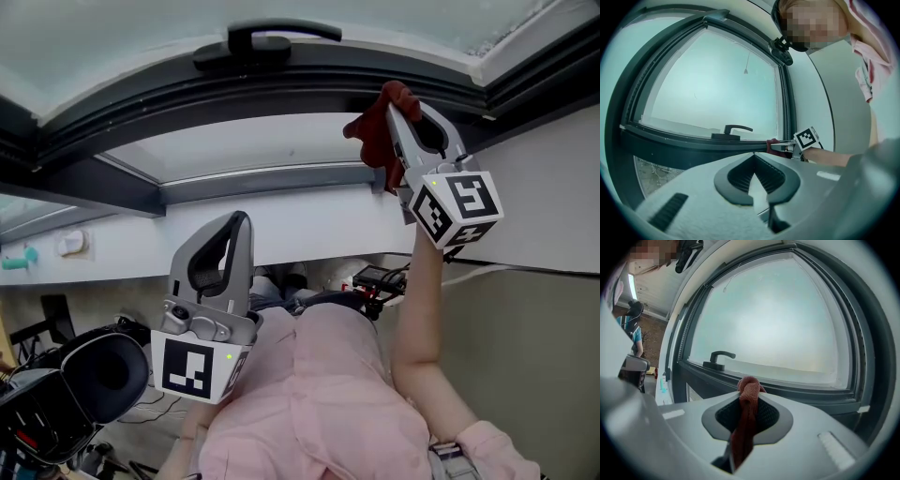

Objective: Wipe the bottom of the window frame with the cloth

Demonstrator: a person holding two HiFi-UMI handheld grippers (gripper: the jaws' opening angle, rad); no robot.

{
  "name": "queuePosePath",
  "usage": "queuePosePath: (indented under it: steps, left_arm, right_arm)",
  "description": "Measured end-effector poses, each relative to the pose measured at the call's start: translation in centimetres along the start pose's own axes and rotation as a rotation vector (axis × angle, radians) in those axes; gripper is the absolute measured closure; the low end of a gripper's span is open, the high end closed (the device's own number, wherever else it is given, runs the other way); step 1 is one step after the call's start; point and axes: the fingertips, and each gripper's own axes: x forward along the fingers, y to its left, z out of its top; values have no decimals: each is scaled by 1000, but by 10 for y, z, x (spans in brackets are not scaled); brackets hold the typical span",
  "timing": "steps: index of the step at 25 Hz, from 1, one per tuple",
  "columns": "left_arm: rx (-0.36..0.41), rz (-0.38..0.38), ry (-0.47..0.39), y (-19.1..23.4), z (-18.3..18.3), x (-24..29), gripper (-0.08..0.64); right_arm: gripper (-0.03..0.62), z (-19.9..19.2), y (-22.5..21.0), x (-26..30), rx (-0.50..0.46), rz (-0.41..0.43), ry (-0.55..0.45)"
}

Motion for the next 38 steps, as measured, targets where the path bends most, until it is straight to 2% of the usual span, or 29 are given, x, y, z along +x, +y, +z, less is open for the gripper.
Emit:
queuePosePath:
  steps: [15, 38]
  left_arm:
    - [12, -22, 8, 10, 3, 1, 560]
    - [13, 9, 11, -13, 0, 2, 560]
  right_arm:
    - [540, -9, -36, -14, -11, -100, 35]
    - [540, -11, -63, -27, -12, -97, 32]
